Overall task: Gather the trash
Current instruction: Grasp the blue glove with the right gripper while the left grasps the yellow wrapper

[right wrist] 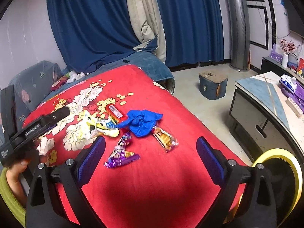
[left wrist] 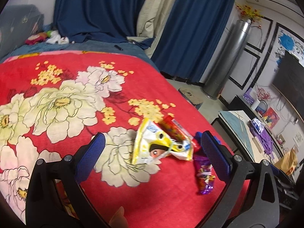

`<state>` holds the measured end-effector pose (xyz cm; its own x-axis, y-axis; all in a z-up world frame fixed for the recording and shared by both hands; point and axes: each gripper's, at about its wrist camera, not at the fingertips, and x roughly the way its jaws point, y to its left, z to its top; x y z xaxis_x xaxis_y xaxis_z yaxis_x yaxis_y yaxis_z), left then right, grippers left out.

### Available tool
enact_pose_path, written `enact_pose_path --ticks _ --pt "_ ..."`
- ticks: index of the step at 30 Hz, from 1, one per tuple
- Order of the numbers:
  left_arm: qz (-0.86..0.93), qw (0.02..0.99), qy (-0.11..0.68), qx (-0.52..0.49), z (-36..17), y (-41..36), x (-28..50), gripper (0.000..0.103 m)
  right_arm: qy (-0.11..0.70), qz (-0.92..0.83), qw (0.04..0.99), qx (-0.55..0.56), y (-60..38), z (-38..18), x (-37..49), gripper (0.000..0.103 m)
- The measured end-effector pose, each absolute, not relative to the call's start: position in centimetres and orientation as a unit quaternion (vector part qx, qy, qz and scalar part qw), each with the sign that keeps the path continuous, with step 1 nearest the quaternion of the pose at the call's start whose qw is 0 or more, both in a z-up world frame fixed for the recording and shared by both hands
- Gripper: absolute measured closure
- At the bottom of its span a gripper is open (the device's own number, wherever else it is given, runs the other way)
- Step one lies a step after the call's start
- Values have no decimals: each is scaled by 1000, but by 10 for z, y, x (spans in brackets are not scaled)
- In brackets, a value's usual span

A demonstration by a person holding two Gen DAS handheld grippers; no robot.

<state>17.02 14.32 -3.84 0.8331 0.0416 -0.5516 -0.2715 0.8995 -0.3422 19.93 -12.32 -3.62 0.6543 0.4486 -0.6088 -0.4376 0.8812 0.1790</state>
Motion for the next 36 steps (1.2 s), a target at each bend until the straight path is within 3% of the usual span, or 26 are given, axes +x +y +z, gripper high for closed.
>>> enact_pose_path --ticks 7,10,17,20,25,29,36 --pt "76 922 298 -237 -56 160 184 11 357 253 899 2 -103 -45 234 21" --pt "64 918 306 -244 -61 163 194 18 375 258 890 1 -91 -51 254 29" --pt "40 904 327 -274 -77 169 216 24 402 283 871 -10 -66 -63 280 40" --pt "34 895 341 -286 -87 168 224 29 424 288 859 -12 -58 -74 285 49" --pt "25 893 347 -287 -93 165 227 43 425 296 855 -20 -54 -83 277 80" --pt "4 894 342 -288 -92 161 226 62 425 309 851 -4 -57 -83 271 90" --pt "-16 897 336 -285 -90 155 215 68 411 328 851 13 -65 -73 252 93"
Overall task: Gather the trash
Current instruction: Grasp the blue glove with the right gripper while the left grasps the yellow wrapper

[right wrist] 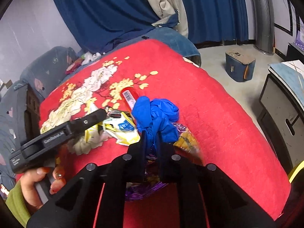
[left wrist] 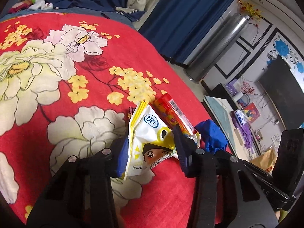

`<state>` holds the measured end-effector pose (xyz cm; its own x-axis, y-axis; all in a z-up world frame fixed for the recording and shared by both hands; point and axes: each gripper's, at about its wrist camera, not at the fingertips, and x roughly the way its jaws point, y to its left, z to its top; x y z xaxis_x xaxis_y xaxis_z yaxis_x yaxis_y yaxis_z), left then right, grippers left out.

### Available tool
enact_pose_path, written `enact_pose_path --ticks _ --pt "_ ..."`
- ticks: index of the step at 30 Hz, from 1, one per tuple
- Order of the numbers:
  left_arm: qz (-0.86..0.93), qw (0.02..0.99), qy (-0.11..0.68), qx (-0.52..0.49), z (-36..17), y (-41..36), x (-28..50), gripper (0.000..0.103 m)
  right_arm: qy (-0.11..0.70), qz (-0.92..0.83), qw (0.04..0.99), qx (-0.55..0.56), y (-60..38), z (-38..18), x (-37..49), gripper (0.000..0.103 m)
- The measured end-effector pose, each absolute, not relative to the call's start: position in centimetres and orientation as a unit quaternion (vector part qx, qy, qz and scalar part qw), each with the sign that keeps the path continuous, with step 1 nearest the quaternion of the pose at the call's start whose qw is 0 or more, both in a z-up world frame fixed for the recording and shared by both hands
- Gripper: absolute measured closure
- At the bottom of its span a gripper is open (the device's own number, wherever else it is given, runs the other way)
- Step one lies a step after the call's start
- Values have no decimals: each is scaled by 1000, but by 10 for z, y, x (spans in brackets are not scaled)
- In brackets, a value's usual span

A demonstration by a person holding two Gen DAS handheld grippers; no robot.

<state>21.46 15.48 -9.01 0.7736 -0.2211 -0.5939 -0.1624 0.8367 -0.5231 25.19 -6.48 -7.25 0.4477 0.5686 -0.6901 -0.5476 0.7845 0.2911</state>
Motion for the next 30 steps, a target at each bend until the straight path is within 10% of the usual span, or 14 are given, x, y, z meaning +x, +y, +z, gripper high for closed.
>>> enact_pose_path --ticks 30 --pt "-55 935 249 -245 0 129 157 68 352 377 846 136 -130 -17 185 93"
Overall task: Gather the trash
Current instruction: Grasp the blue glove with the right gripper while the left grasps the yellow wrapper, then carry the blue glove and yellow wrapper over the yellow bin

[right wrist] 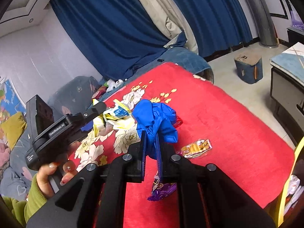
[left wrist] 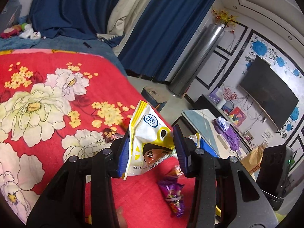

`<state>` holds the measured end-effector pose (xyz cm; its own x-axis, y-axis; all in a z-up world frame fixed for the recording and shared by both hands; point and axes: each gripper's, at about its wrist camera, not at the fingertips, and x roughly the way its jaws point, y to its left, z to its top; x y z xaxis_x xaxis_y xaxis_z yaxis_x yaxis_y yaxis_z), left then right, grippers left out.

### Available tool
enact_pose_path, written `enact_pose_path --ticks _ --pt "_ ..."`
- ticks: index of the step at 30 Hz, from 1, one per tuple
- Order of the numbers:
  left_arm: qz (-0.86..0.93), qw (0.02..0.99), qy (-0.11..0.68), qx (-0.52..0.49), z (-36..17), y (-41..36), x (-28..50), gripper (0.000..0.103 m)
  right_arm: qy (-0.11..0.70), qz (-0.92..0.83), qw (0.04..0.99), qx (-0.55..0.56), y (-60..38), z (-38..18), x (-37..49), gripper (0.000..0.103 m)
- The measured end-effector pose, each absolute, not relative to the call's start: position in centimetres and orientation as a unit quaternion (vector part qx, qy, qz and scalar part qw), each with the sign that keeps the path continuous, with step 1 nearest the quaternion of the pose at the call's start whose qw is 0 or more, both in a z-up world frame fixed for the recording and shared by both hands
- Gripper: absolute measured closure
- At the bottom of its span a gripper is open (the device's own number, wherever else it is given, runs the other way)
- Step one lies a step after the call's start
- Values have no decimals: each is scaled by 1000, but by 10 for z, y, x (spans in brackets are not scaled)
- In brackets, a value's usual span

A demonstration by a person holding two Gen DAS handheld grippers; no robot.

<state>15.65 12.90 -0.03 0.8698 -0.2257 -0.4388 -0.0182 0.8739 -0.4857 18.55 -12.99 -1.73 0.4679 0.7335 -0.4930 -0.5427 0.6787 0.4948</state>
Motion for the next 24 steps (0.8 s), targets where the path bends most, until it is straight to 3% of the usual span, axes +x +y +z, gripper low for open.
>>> enact_pose_path --ticks 24 --pt "-128 938 261 -189 9 47 150 68 321 287 893 128 -223 -4 160 93"
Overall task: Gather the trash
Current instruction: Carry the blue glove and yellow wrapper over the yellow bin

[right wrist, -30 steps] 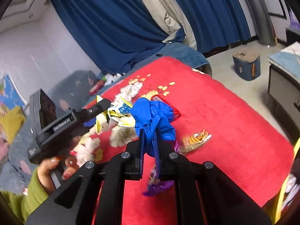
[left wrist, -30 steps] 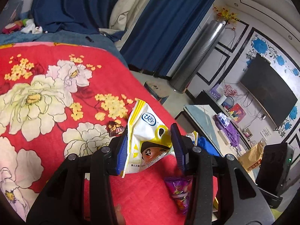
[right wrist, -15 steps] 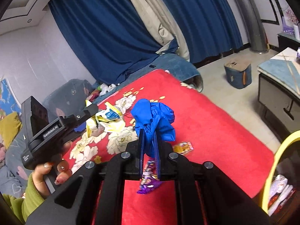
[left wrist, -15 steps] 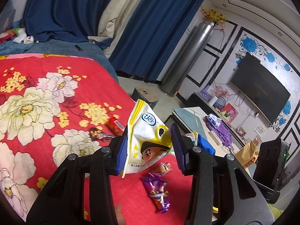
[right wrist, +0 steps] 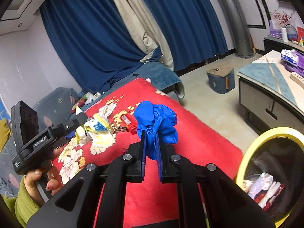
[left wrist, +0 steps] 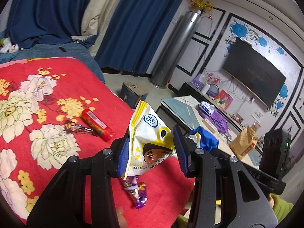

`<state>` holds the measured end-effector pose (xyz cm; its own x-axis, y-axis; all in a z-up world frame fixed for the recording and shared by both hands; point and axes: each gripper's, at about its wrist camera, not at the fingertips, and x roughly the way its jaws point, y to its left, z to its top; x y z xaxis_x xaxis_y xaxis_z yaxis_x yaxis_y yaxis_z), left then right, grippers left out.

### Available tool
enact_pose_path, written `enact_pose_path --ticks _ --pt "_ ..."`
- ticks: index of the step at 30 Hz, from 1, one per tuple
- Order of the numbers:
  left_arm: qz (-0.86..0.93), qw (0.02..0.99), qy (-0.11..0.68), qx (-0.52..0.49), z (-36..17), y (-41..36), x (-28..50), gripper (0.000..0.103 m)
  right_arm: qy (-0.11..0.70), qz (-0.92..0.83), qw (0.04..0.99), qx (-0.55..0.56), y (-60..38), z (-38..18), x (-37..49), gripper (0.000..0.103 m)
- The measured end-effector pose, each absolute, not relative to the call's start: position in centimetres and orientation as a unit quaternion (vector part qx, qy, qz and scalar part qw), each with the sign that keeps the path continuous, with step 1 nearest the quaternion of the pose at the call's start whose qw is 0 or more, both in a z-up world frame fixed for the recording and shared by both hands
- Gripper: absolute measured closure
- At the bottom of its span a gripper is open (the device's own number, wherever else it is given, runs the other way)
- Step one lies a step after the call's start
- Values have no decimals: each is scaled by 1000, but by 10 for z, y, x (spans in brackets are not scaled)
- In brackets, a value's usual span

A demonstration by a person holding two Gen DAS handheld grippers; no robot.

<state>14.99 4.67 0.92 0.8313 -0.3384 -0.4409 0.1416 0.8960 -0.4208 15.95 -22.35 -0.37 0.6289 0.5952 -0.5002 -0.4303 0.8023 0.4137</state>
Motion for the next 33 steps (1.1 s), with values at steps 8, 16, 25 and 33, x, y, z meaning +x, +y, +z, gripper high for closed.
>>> enact_pose_path --ticks 8,16,25,33 --pt "-152 935 272 -170 1 16 149 68 314 251 907 123 -255 -7 149 93" --pt "-179 931 283 -147 -6 -19 151 68 314 208 920 113 -293 -16 143 93" --pt "-209 925 297 -115 -16 -63 152 68 309 160 932 106 -332 -28 136 93" --pt "-229 918 312 -91 -30 -96 157 68 318 122 934 109 -358 -41 133 93"
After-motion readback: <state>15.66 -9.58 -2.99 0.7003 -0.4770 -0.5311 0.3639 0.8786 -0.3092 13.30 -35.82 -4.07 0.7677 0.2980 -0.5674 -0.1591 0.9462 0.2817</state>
